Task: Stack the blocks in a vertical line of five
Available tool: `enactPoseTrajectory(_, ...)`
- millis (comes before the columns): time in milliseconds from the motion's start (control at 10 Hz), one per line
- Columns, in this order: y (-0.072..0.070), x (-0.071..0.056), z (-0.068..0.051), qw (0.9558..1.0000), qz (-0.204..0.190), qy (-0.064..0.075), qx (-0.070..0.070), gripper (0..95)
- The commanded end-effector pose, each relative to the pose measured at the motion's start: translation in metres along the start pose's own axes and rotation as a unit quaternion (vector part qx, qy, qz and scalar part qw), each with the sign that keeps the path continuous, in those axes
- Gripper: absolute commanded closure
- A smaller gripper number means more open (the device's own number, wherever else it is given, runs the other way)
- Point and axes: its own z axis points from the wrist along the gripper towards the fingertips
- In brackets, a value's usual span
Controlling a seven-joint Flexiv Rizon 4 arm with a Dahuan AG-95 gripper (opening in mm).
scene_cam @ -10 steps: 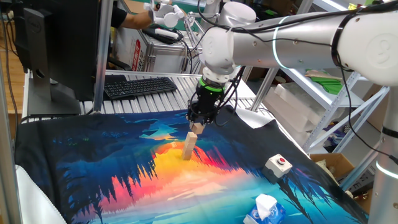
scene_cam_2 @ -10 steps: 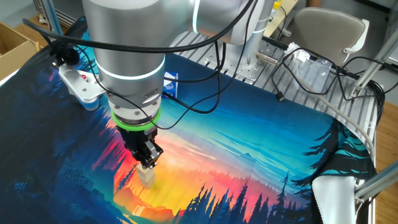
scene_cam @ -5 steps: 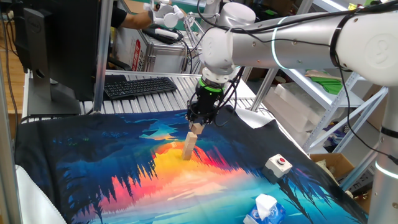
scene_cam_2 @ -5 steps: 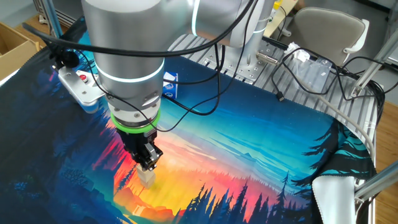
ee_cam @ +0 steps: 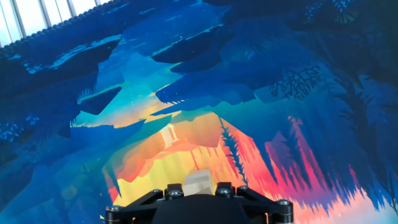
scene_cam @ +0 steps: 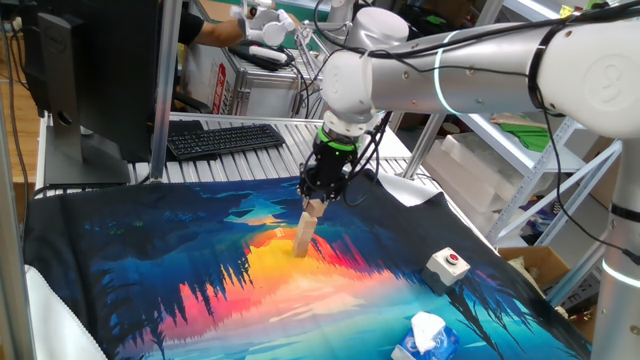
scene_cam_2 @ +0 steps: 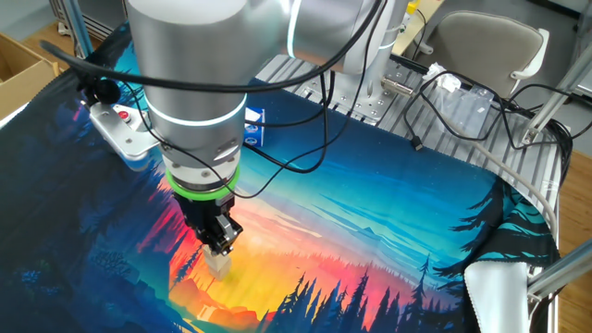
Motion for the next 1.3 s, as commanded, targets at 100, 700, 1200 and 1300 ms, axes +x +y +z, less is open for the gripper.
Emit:
enactPoseTrajectory(100,-0.0002,-0.0010,0.0025,1.0000,-0.001,-0.003,0.001,95.0)
enactPoseTrajectory(700,-0.0050,-0.0032,0.0105,0.9999,-0.008,-0.007,-0.002,95.0)
enactPoseTrajectory(1200,-0.0020,0.0055,0.0115,0.9999,-0.005,-0.009,-0.002,95.0)
enactPoseTrajectory(1300,-0.0021,0.0055,0.0114,1.0000,-0.003,-0.008,-0.004,95.0)
